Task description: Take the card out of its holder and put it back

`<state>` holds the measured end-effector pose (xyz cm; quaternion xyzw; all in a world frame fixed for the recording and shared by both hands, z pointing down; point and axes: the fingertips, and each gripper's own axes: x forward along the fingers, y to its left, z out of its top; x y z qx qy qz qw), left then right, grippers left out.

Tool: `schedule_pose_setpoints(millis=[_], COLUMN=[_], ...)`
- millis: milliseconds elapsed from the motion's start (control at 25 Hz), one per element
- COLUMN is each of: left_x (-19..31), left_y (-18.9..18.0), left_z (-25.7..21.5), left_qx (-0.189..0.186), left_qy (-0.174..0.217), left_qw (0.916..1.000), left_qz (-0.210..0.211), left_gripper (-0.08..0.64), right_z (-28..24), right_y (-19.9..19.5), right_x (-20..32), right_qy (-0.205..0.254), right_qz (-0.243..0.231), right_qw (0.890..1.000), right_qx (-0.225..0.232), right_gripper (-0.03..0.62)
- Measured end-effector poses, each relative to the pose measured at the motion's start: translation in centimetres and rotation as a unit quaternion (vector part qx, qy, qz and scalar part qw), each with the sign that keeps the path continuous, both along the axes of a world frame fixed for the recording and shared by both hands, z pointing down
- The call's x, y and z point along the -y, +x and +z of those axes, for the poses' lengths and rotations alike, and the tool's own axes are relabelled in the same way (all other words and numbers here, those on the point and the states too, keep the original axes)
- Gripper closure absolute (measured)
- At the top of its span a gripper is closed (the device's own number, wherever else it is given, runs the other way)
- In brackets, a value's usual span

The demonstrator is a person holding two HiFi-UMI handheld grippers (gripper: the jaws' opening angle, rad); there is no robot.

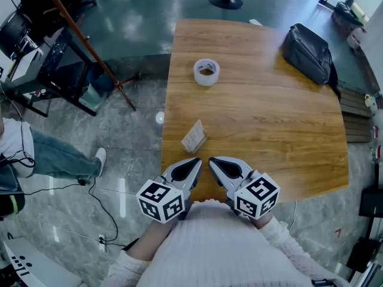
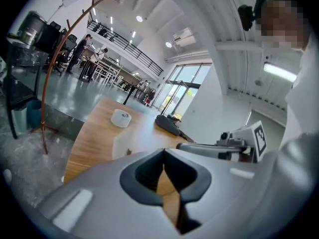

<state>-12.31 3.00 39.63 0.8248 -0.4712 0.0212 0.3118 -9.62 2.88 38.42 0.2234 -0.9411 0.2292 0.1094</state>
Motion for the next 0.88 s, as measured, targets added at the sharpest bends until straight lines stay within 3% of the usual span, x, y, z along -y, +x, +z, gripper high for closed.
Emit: schedule_pose_setpoints(millis=[400, 880], left_x=[-0.2, -0.1], left_y=[-0.3, 0.7], left_z=[0.4, 0.5], left_qx=[-0.011, -0.013], left_qy=[-0.011, -0.021], left_qw=[0.9999, 0.9994], left_qz=[-0.002, 0.025], left_gripper=[0.552, 0.552], right_z=[0.6, 0.8], right_y=[0.3, 0.5], right_x=[-0.2, -0.1], right_qy=[-0.009, -0.011], right_qz=[0.004, 0.009], right_qw=[1.000, 1.000], right_qx=[-0.009, -0.020], right_gripper=[0.597, 0.595])
